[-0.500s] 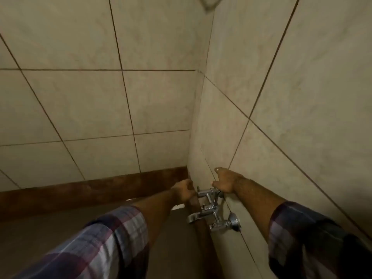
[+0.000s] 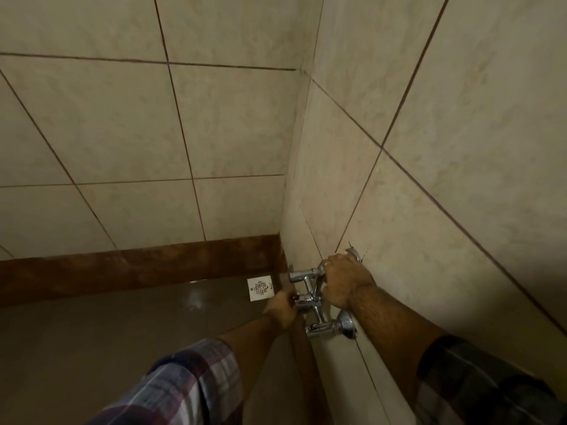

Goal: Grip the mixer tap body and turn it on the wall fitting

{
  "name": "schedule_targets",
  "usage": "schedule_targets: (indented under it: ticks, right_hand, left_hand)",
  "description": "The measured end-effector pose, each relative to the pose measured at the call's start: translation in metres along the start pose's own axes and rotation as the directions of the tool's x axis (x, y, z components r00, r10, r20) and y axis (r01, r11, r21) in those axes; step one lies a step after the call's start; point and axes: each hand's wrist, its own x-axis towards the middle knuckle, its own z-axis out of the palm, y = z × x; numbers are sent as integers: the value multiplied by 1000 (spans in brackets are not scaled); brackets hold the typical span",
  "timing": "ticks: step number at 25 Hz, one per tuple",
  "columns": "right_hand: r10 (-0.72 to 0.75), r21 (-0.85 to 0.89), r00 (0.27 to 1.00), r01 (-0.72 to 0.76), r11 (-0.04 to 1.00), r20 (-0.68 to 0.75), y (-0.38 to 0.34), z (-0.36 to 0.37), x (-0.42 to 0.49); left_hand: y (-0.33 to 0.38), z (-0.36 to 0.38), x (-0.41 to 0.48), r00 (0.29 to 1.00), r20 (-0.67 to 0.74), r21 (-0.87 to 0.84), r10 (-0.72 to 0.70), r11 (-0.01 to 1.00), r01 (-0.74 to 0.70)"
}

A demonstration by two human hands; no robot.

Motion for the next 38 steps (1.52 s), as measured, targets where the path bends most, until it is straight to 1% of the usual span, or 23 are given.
schedule_targets:
  ticks: [1,3,7,11,13,15,18,20,27,33,38]
  right_hand:
    - [-4,13,1000,4,1000,-18,1,2,-2]
    - [-8,52,998,11,999,-59,2,7,-4]
    - [-28,91,989,41,995,-142,3,19,-5]
    - [-56,64,974,71,995,-220,4,28,-10]
    - [-58,64,970,75,995,-235,2,33,-11]
    - [-56,70,974,73,995,-221,3,35,-8]
    - [-70,16,976,75,997,-207,5,42,-1]
    - [-79,-16,974,78,997,-214,7,44,1]
    - [-91,-29,971,87,996,-219,7,47,1]
    - [-110,-36,970,105,994,-219,9,47,2]
    - [-121,-34,967,116,993,-225,11,50,3]
  left_hand:
    - [-3,5,1,999,-29,-17,25,1000,-26]
    - [-16,15,6,997,-34,-68,76,995,-78]
    - [-32,31,8,980,-179,9,84,996,-83]
    - [-43,36,8,933,-288,87,215,976,-198]
    - [-51,38,6,904,-291,157,313,948,-277]
    - [-56,43,8,875,-280,247,394,911,-331]
    - [-69,52,11,843,-274,379,462,858,-347]
    - [-76,55,16,832,-251,437,495,825,-359]
    - [-91,60,19,829,-196,490,524,784,-380]
    - [-97,62,19,815,-185,501,550,766,-403]
    - [-97,62,19,832,-148,533,535,751,-389]
